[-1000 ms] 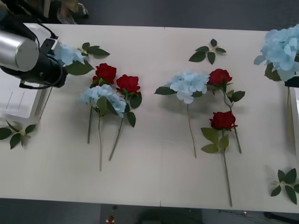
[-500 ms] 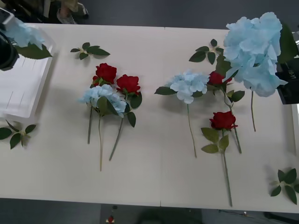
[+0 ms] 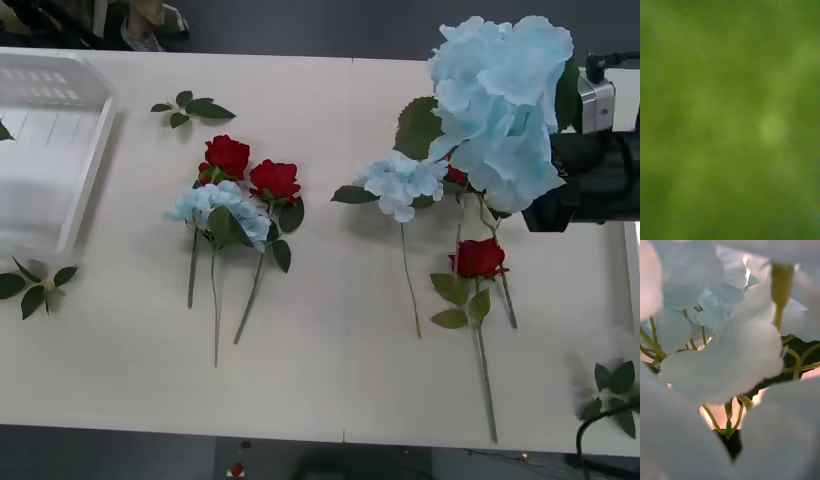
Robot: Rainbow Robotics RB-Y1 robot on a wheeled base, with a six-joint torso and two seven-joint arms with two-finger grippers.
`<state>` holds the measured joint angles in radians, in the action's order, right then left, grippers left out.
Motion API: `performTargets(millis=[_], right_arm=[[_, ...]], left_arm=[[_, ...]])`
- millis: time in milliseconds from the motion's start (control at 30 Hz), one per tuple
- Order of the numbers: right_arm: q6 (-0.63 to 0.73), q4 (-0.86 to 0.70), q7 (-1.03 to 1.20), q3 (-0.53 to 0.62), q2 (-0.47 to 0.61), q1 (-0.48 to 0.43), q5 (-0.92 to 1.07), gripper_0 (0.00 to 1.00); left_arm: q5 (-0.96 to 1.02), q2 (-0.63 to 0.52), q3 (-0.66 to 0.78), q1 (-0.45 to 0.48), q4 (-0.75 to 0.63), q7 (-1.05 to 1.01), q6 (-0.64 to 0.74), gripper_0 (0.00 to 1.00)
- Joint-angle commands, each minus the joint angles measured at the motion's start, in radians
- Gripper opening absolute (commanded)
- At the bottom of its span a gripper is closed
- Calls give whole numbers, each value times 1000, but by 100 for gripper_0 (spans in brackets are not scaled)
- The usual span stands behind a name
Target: Put the red flowers into the right box and the blue flowers into the left box
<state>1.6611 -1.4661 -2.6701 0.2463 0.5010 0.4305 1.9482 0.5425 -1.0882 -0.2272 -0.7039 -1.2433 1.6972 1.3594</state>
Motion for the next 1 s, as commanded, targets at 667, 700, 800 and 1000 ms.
performTargets(millis=[667,700,800,1000], right_arm=[[-208,-45,-35,-357,-45,103,18,0],[-230,-46,-35,-380,-36,106,29,0],[-282,-54,-35,-427,-15,109,57,0],[-339,-65,-35,-466,-10,108,69,0]], left_arm=[[45,27,-89,-14,216,78,-207,68],[51,27,-89,-14,220,79,-212,70],[83,25,-89,-14,223,84,-218,73],[261,-12,-55,-14,203,160,-217,81]])
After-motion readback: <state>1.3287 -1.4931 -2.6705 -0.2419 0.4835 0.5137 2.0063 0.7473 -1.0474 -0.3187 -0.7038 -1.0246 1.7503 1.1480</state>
